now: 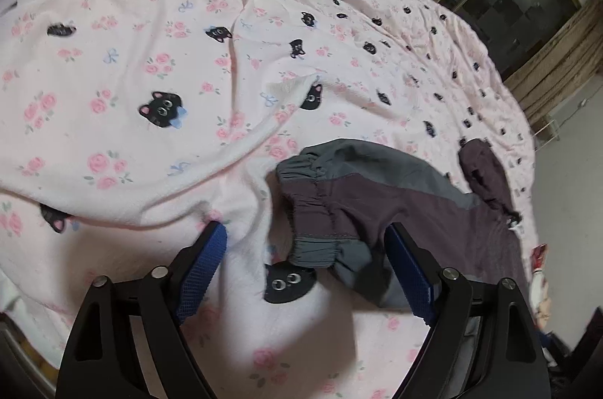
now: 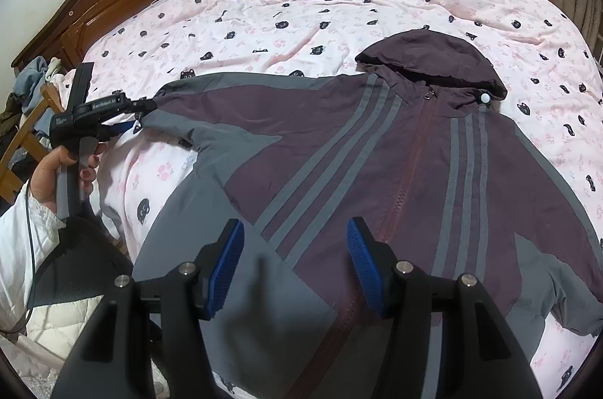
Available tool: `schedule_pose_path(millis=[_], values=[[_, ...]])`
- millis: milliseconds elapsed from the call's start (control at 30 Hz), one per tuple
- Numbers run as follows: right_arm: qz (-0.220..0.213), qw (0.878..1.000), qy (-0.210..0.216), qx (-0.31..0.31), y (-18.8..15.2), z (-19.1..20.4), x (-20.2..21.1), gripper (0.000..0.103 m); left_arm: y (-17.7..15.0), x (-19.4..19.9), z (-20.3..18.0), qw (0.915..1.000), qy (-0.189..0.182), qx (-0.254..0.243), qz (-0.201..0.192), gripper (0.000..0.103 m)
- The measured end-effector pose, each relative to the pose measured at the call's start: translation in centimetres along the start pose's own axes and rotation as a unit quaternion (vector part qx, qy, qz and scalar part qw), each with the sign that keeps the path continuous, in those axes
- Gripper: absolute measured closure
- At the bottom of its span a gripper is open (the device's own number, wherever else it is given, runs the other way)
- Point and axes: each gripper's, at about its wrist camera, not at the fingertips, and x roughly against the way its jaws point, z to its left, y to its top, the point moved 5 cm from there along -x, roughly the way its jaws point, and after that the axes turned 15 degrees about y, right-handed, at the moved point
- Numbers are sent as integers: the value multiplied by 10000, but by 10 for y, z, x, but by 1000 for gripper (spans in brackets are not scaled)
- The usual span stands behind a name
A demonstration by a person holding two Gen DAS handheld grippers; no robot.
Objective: Fold clothes
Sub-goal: 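Move the left gripper to the grey elastic sleeve cuff, then close the left gripper on the grey sleeve cuff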
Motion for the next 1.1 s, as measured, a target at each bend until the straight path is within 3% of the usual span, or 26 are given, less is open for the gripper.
schedule_pose_path(millis=[100, 500, 700, 967, 1100], values=[[7, 10000, 12, -15, -2, 0, 1, 44, 0, -1, 1, 9992, -294, 230, 111, 9], [45, 9999, 68, -97, -9, -2, 2, 44, -2, 0, -3, 9953, -753, 506, 341, 8], [81, 9999, 111, -102, -13, -2, 0, 44, -1, 6, -2, 9881, -1252, 807, 394, 8], [70, 9998, 93, -133, -16, -4, 2, 44, -4, 5, -6, 9861, -1321, 872, 500, 8], [72, 9998, 97, -169, -17, -5, 2, 43, -4, 2, -10, 9889, -1176, 777, 469, 8]])
